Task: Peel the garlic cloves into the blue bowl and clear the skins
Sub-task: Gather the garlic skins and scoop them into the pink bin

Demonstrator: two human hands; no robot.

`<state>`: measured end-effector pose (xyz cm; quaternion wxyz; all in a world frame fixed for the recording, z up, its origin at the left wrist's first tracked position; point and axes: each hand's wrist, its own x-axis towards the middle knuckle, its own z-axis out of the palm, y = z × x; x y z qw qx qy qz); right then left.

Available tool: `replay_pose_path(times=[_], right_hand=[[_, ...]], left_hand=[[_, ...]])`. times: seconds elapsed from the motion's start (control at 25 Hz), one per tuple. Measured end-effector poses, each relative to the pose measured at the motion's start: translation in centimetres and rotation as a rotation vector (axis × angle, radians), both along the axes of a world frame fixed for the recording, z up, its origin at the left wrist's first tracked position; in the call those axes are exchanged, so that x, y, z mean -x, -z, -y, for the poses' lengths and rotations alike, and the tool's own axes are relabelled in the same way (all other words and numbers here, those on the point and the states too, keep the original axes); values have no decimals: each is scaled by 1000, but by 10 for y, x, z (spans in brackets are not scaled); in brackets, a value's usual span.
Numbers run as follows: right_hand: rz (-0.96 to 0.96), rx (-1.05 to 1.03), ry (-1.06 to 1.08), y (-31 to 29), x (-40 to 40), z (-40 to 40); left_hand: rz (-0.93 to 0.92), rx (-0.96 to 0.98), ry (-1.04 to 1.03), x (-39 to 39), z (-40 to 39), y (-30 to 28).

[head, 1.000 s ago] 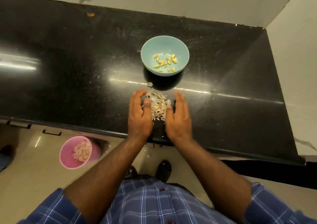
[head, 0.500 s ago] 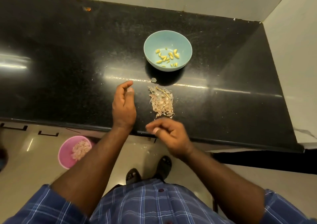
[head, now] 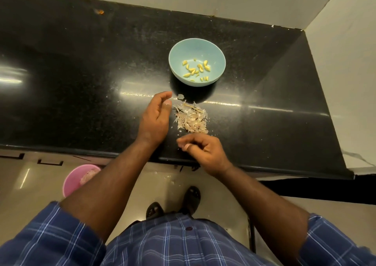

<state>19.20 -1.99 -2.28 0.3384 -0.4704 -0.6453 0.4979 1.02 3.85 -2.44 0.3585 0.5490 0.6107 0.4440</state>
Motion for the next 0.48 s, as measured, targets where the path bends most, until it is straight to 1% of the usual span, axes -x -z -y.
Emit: replay_pose_path(times=[0.08,0.12,0.16,0.2,0.28,0.36,0.4,0.48], right_hand=[[-11,-61,200,0,-9,-17],[13,-106,305,-3,-13,-26],[68,-150,380,-4,-19,-36],[166,-187,411,-5,-24,-45],[417,-204,346,0,-29,-58],[604,-163,213,6,-22,-61],[647,-151,159,10,-17,-58],[638,-137,100,13,-9,-45]], left_hand=[[-123,17,62,-5,-11,-3],[-189,28,98,-9,-17,-3],[-256,42,140,-14,-24,-2],[-322,65,191,-19,-30,-1],[-465,104,278,-28,-36,2],[-561,95,312,-32,-30,8],[-564,92,323,-32,-21,10],[-526,79,355,-32,1,9]])
